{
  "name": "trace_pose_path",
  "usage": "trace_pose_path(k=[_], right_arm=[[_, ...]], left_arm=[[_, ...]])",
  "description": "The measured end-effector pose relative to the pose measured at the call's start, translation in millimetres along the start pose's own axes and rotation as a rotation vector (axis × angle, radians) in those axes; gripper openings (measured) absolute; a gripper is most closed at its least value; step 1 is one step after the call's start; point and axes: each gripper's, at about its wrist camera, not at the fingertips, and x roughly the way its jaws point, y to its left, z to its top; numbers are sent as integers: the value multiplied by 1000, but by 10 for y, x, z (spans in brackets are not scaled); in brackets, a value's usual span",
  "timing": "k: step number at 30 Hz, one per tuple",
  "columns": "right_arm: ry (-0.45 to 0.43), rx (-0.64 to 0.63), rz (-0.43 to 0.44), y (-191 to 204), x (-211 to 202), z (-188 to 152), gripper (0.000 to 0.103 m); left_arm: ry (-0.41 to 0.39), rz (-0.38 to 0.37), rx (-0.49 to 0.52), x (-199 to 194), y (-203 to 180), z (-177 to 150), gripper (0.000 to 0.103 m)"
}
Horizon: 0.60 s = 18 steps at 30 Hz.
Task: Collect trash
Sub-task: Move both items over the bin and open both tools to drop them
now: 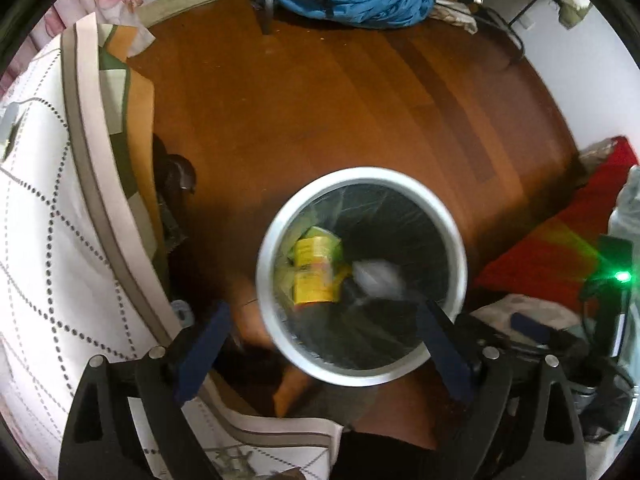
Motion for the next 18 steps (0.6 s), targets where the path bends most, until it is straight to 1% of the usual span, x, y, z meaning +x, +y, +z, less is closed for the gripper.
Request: trace_pose_path(k=[6,8,11,18], right_arm=[[-11,-9,-60,-27,-49,-151,100],[-13,-8,-68,-39,-86,-195,100],[-21,-14,-74,-31,-172,-247,100],[-72,-12,-72,-9,-506,-379,100]], left_arm=[[-31,88,26,-13,-26,-140,95],[-34,103,26,-9,-36,-107,95],[-52,125,35,-69,-61,-149,95],[-105,151,47,-352,-110,-225,95]])
